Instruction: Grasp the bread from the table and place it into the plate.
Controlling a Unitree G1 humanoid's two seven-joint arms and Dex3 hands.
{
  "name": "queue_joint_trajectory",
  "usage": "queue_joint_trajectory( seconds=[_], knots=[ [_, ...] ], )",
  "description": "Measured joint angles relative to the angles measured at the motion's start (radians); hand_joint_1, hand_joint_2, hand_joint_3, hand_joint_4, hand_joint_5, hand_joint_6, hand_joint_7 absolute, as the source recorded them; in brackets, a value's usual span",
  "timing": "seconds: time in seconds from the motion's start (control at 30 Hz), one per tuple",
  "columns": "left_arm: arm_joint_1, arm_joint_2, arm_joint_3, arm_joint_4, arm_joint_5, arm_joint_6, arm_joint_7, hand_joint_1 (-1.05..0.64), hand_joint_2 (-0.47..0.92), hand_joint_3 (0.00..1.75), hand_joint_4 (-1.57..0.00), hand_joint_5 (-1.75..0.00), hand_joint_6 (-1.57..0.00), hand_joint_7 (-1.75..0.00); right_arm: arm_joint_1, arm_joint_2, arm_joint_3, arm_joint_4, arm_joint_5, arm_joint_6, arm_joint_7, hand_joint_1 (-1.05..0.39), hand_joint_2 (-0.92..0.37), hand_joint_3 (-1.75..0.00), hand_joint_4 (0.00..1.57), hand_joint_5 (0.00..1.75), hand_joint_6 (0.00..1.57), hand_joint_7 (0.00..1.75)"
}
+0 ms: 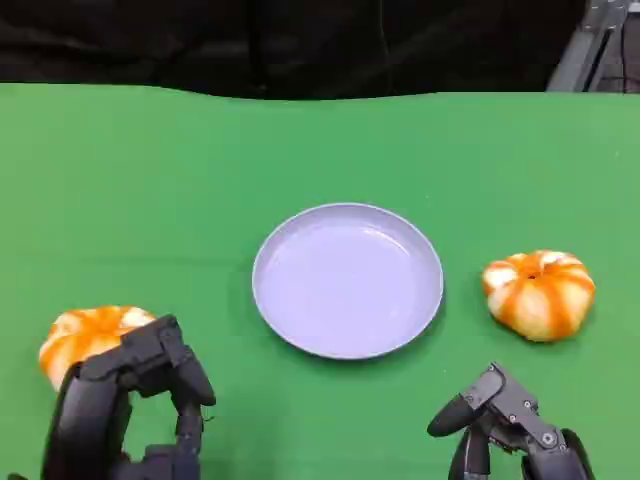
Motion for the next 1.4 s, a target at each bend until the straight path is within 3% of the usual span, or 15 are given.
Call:
queue_joint_trajectory(
  seconds=[0.5, 0.57, 0.67, 0.7, 0.73, 0.83, 0.9, 1.07, 1.4],
  knots=[
    [0.0, 0.002, 0.002, 0.001, 0.001, -0.003, 0.0, -0.06, 0.18, 1.73, -0.92, -1.75, -0.86, -1.62, 0.001, 0.0, 0.004, 0.0, 0.007, 0.001, 0.012, -0.11, -0.73, -1.38, 0.76, 1.75, 0.39, 1.75],
    [0.0, 0.001, 0.004, 0.001, 0.002, -0.003, 0.001, -0.09, 0.27, 1.5, -0.79, -1.51, -0.77, -1.36, 0.002, 0.0, 0.004, 0.0, 0.005, 0.001, 0.012, -0.11, -0.73, -1.4, 0.78, 1.75, 0.39, 1.75],
    [0.0, -0.003, 0.007, 0.0, 0.015, 0.005, 0.003, -0.12, 0.37, 1.24, -0.66, -1.33, -0.68, -1.11, 0.003, 0.001, 0.004, -0.002, 0.005, 0.002, 0.012, -0.11, -0.72, -1.4, 0.79, 1.75, 0.39, 1.75],
    [0.0, -0.004, 0.008, 0.0, 0.026, 0.009, 0.004, -0.16, 0.42, 1.08, -0.61, -1.28, -0.63, -1.02, 0.003, 0.001, 0.004, -0.002, 0.005, 0.002, 0.012, -0.11, -0.72, -1.4, 0.78, 1.75, 0.39, 1.75],
    [-0.001, -0.004, 0.011, 0.0, 0.048, 0.014, 0.017, -0.23, 0.54, 0.8, -0.55, -1.22, -0.57, -0.92, 0.003, 0.001, 0.003, -0.002, 0.004, 0.002, 0.011, -0.11, -0.72, -1.39, 0.77, 1.75, 0.39, 1.75],
    [-0.002, 0.003, 0.034, 0.0, 0.164, 0.023, 0.075, -0.37, 0.74, 0.33, -0.38, -1.16, -0.46, -0.72, 0.002, 0.001, 0.0, -0.002, 0.002, 0.002, 0.011, -0.11, -0.72, -1.39, 0.77, 1.75, 0.39, 1.75],
    [-0.003, 0.017, 0.047, -0.008, 0.235, 0.048, 0.101, -0.45, 0.82, 0.15, -0.3, -1.11, -0.42, -0.61, 0.002, 0.001, -0.001, -0.003, 0.001, 0.002, 0.011, -0.11, -0.72, -1.38, 0.77, 1.75, 0.39, 1.75],
    [-0.007, 0.077, 0.059, -0.081, 0.459, 0.162, 0.152, -0.53, 0.87, 0.01, -0.16, -0.88, -0.39, -0.34, 0.004, 0.001, -0.005, -0.011, -0.008, 0.005, 0.009, -0.11, -0.71, -1.37, 0.76, 1.75, 0.39, 1.75],
    [-0.073, 0.23, 0.019, -0.182, 0.887, 0.467, 0.114, -0.55, 0.82, 0.0, 0.0, -0.73, -0.33, -0.14, 0.006, 0.007, 0.004, -0.017, -0.02, 0.022, 0.006, -0.1, -0.73, -1.37, 0.75, 1.75, 0.38, 1.75]
  ],
)
